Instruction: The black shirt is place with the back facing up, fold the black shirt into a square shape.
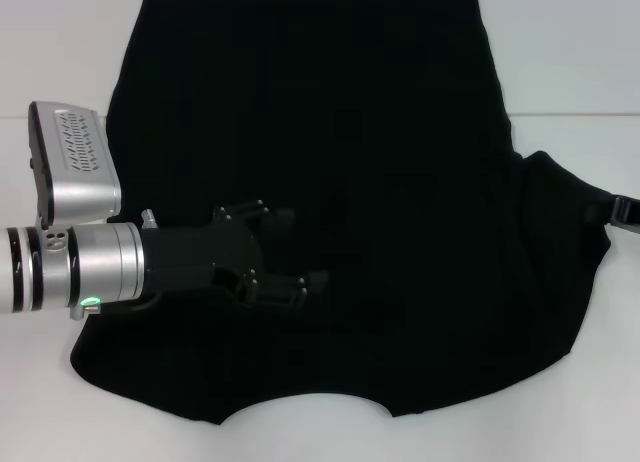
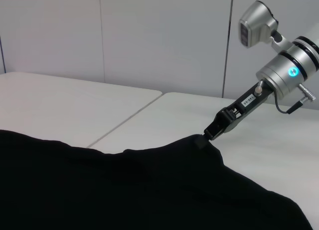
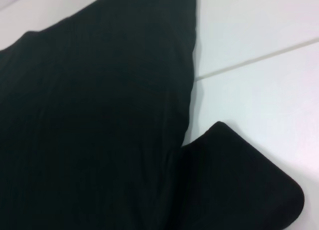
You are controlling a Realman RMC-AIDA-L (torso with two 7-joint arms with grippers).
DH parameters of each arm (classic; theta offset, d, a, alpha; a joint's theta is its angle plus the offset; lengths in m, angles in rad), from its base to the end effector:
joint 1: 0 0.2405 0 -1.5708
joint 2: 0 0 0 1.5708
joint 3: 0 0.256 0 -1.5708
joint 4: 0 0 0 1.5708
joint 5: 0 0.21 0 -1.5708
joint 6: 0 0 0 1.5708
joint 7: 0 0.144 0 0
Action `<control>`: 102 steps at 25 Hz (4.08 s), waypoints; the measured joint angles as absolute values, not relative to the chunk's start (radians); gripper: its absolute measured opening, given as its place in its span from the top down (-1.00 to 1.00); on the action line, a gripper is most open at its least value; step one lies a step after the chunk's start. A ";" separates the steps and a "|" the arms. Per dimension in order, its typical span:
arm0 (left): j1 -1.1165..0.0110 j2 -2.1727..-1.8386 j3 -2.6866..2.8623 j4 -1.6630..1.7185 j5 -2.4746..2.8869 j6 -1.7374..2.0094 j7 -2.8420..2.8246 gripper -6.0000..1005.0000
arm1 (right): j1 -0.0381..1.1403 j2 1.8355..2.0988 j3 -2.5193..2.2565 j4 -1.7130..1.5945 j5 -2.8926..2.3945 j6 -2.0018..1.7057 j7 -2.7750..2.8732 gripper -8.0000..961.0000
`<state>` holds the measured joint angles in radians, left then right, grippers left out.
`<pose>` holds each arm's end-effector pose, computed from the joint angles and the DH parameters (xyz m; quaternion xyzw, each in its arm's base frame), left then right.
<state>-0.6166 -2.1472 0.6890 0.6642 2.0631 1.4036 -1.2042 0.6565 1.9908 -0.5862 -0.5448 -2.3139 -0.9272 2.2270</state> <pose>-0.2360 0.3568 -0.0295 -0.9582 -0.1140 -0.1983 0.1718 0.3335 0.4069 0.0396 -0.7207 0.5907 0.1471 0.3317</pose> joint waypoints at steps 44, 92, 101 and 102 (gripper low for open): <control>-0.632 -2.147 0.698 0.666 2.065 1.393 -1.227 -0.89 | 0.613 2.021 -0.516 -0.540 -2.271 -0.843 2.138 0.96; -0.629 -2.150 0.698 0.656 2.069 1.379 -1.229 -0.89 | 0.849 2.025 -0.937 -0.530 -2.212 -1.060 2.281 0.24; -0.630 -2.152 0.698 0.651 2.071 1.374 -1.229 -0.89 | 0.842 2.024 -0.931 -0.534 -2.217 -1.041 2.285 -0.18; -0.631 -2.152 0.698 0.649 2.071 1.374 -1.229 -0.89 | 0.841 2.025 -0.930 -0.537 -2.216 -1.035 2.285 -0.17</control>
<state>-0.6305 -2.1521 0.6980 0.6494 2.0710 1.3740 -1.2287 0.8415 2.0247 -0.9305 -0.5372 -2.2158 -1.0349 2.2848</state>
